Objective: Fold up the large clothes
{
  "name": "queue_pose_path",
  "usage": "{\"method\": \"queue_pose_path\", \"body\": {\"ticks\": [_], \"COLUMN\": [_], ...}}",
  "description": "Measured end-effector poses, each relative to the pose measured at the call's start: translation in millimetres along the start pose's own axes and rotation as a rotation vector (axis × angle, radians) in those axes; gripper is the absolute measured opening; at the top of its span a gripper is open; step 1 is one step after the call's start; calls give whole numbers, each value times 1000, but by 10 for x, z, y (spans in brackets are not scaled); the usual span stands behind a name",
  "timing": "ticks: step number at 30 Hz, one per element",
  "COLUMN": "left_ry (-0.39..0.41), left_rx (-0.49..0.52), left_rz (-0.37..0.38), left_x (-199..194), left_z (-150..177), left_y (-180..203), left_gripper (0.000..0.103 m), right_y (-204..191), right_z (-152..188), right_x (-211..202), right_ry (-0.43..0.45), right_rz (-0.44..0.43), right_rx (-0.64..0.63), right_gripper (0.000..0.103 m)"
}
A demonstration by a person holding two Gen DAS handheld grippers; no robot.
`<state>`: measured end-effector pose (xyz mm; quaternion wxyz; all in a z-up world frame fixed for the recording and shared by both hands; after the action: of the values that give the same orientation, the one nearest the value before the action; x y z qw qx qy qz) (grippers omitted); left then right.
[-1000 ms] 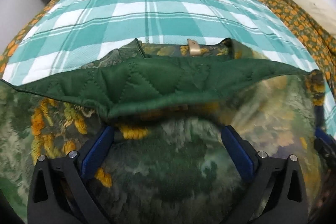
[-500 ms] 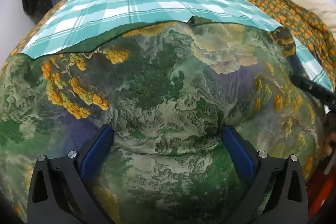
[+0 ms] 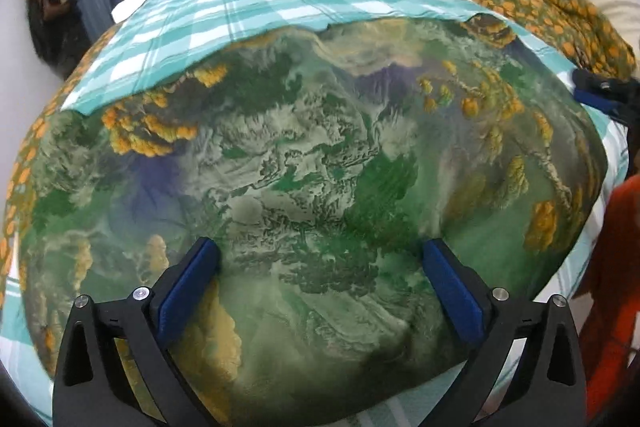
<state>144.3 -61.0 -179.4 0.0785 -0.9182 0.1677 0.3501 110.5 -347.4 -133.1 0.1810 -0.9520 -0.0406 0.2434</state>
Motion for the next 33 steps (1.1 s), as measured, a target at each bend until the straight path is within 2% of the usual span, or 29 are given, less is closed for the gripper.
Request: {"method": "queue_pose_path", "body": {"ticks": [3,6,9,11,14,16,22,24,26,27,29,31,33], "left_ry": [-8,43,98,87,39,4,18,18,14,8,5,32,80], "left_rx": [-18,-28,-59,-66,-20,-7,-29,-29,-33,-36,-40,-34,-30], "left_rz": [-3,4,41,64,73,63,72,77,82,82,66,34,13], "left_x": [-52,-215,-266,-190,22,172,220,215,175,138,53,-99,-300], "left_z": [-81,-246,-379,-399,-298,-184,-126,-133,-154,-180,-258,-408,-690], "left_y": [-13,10,63,135,289,321,316,307,297,283,224,155,89], "left_gripper": [102,100,100,100,101,102,102,102,102,102,101,97,97], "right_y": [362,724,870,853,778,727,762,761,756,752,761,684,508], "right_z": [-28,107,324,459,599,689,719,722,706,694,645,557,417], "right_x": [-229,-384,-422,-328,-149,-12,125,158,151,138,69,-36,-145], "right_ry": [8,-48,-119,-176,-224,-253,-214,-202,-198,-191,-165,-130,-86], "right_rz": [73,119,100,67,29,20,-33,-38,-24,-24,-36,-46,-48], "right_rx": [144,306,435,499,558,545,588,591,566,555,549,499,402], "right_gripper": [61,76,79,79,79,80,81,79,64,60,44,37,34]}}
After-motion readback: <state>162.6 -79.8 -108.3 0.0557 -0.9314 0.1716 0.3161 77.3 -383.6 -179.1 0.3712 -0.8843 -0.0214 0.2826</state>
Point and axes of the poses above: each gripper's, at about its wrist camera, not at the fingertips, and x roughly the way its jaws point, y to its right, z to its underside, the point moved 5 cm from there along x, roughly the way its jaws point, and after that the axes turned 12 degrees about y, right-handed, at the moved point
